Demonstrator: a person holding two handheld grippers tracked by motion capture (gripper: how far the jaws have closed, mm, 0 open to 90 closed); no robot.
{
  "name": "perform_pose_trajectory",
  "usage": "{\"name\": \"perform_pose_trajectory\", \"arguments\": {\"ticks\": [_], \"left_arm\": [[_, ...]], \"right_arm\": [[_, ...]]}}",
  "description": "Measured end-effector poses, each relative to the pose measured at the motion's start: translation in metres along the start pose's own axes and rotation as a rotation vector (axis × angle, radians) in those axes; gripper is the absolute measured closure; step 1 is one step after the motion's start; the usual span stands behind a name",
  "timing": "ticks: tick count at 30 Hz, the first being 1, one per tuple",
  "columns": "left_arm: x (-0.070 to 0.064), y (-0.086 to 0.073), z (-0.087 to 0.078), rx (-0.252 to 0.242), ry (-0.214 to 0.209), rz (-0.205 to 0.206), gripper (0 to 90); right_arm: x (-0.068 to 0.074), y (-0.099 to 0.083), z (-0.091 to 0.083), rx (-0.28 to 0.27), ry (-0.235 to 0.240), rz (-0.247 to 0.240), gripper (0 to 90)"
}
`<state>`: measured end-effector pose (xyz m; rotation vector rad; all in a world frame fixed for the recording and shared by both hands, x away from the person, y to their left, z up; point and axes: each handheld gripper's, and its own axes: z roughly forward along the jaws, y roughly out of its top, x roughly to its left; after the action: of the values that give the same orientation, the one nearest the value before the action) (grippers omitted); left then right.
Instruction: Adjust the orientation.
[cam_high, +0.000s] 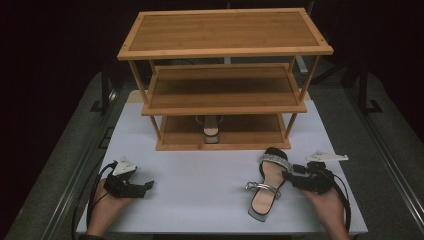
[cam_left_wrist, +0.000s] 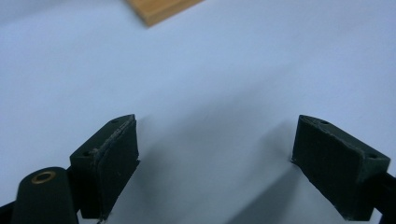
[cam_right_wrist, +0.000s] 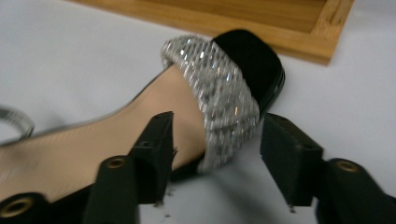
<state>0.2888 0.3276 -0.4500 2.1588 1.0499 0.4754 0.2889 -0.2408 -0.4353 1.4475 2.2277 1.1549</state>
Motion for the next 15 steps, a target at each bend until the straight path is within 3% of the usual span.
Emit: {"name": "perform_pose_trajectory", "arguments": {"ticks": [2,7,10,15], "left_arm": [[0.001,-0.001,0.0,-0.007,-0.001,-0.004,13.7],[0.001,-0.001,0.0,-0.006,-0.003,-0.002,13.7],[0.001,-0.001,0.001,-0.006,-0.004,-0.004,13.7],[0.001,-0.001,0.001,-0.008,-0.005,-0.004,13.7]], "right_arm": [[-0.001,0.005,0.006,0.006,-0.012,-0.007,60.4],[0.001,0.011,0.008,0.005,-0.007,-0.05,63.8],[-0.001,0.014,0.003,-0.031,0.041,-0.04,64.3],[0.005,0.026,0.009,-0.059,0.105,-0.07,64.6]]}}
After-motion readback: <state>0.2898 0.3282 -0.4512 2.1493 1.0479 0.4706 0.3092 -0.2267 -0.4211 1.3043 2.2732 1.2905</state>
